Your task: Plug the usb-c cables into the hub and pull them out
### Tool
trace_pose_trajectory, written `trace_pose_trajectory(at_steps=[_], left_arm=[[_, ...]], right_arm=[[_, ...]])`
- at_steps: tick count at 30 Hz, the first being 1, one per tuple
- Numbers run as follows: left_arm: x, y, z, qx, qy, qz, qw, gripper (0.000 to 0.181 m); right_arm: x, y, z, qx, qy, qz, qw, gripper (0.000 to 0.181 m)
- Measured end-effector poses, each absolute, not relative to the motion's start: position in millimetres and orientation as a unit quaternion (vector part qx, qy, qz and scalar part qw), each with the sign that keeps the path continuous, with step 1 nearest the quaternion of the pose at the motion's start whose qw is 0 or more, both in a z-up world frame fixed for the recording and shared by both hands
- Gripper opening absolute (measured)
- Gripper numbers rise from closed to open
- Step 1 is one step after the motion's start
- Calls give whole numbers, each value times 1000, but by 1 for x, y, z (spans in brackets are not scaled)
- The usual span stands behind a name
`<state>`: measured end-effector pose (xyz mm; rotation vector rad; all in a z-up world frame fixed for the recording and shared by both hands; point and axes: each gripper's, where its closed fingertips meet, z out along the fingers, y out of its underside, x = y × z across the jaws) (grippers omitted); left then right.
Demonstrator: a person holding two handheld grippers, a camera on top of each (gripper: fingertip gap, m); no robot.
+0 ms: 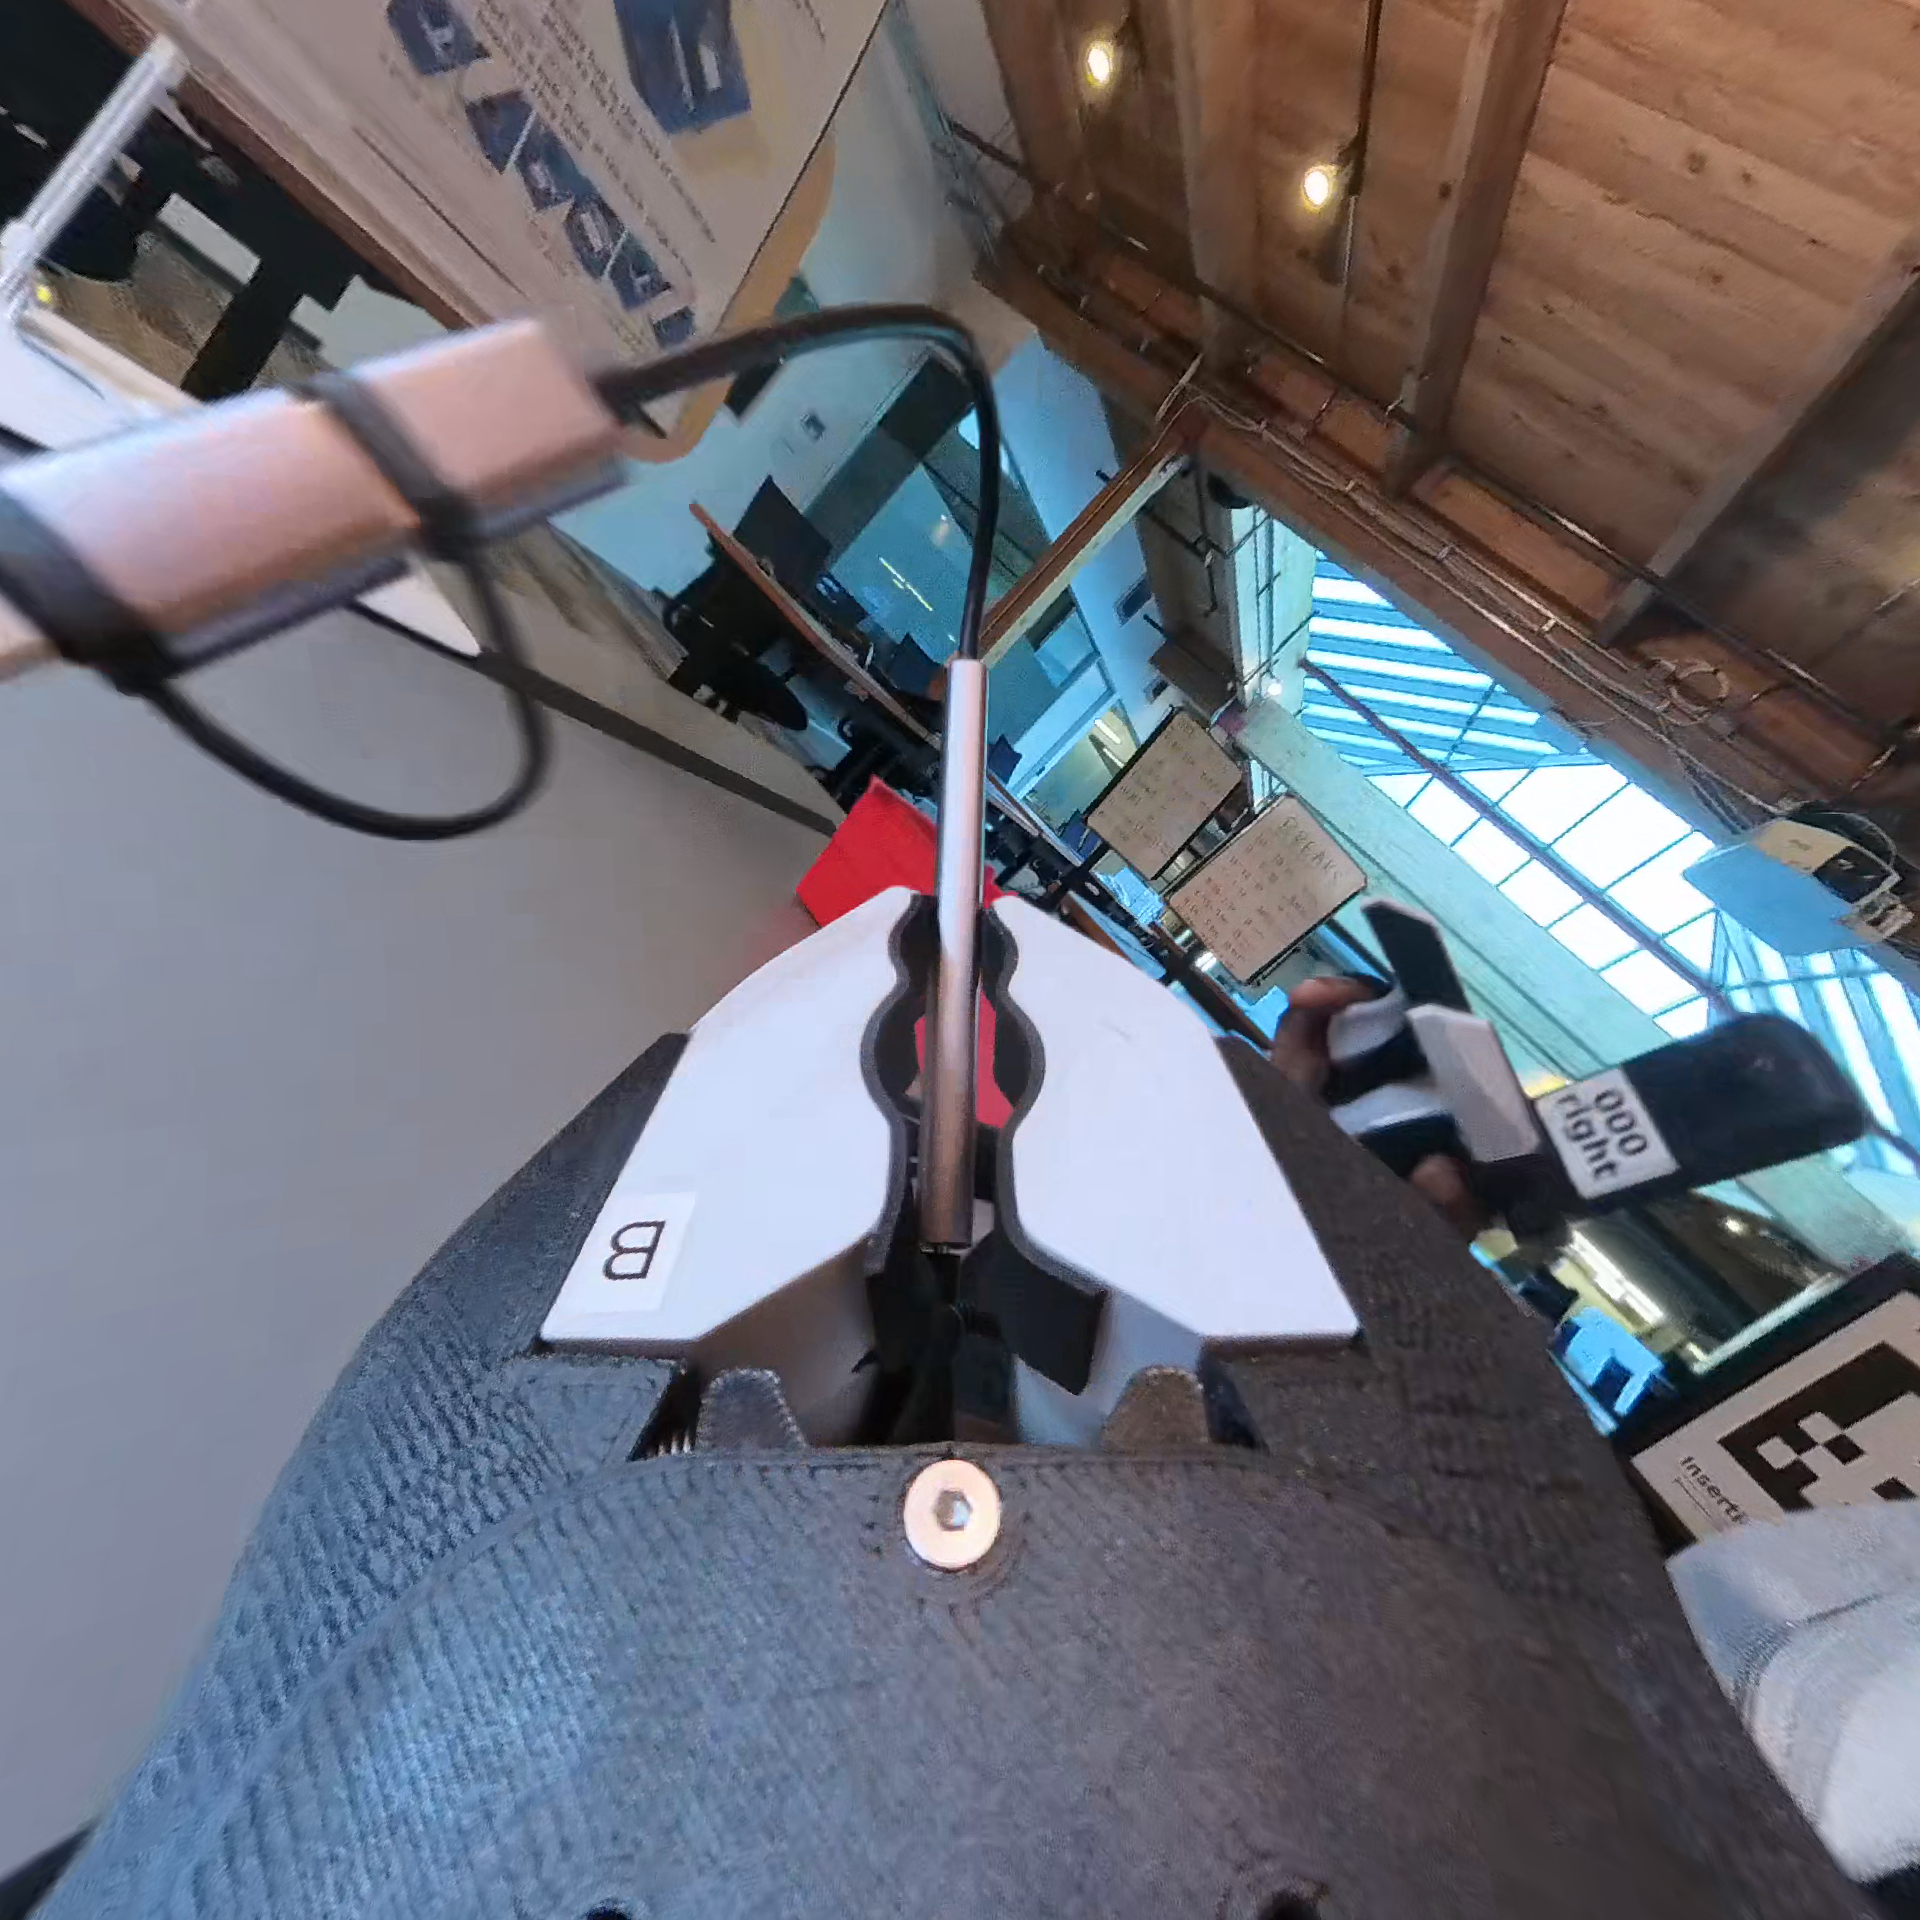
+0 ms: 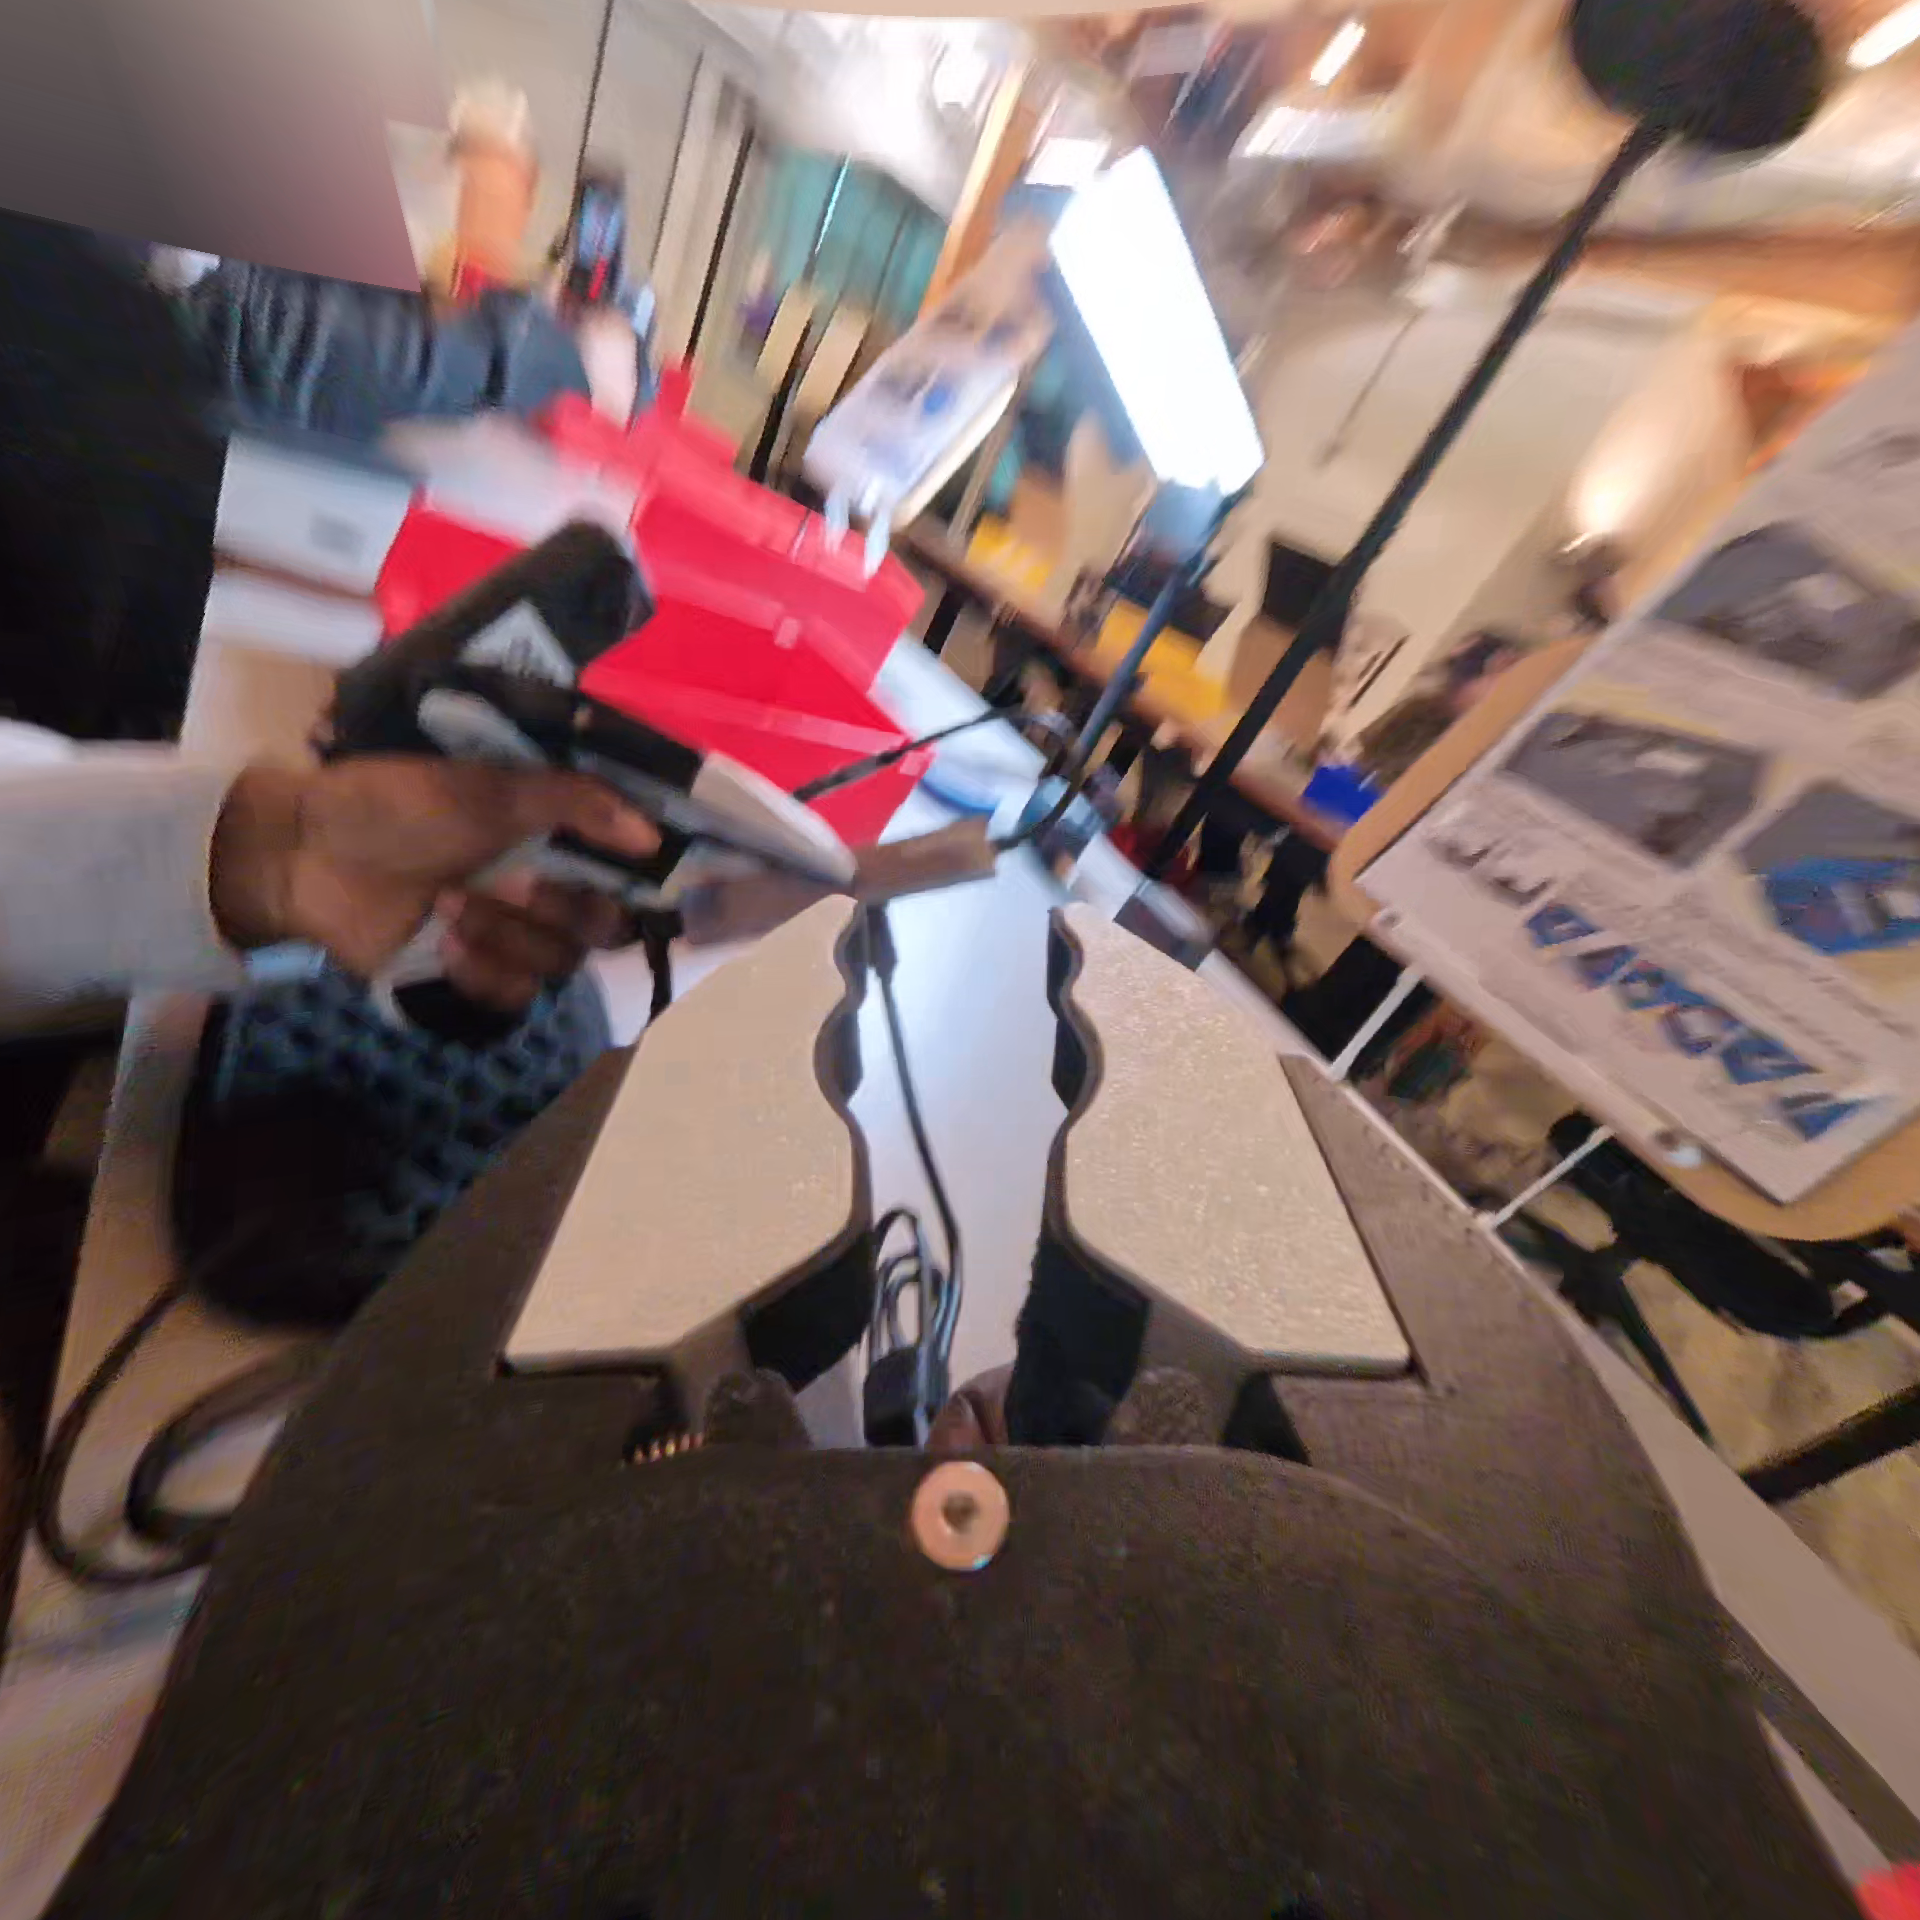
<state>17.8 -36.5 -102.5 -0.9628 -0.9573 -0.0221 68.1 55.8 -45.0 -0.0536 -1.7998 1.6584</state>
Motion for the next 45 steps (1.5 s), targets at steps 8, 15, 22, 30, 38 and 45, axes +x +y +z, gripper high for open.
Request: trace_pose_trajectory(at_steps=[8, 15, 22, 30, 38, 45], left_arm=[[35, -28, -124, -462, -430, -37, 774, 8], [42, -20, -130, -497, -406, -17, 766, 9], [56, -3, -140, -611, -337, 3, 716, 12], [54, -9, -138, -607, -330, 75, 719, 8], [54, -14, -137, -596, -326, 147, 719, 8], [60, -17, -130, -578, -312, 149, 740, 7]], right_arm=[[35, -6, -127, 36, -791, 496, 356, 27], [30, -16, -148, 34, -805, 471, 361, 13], [44, -16, -148, 72, -798, 465, 377, 13], [43, -18, -151, 68, -773, 466, 426, 13], [46, -21, -154, 10, -759, 491, 427, 13], [49, -18, -151, -16, -750, 473, 463, 13]])
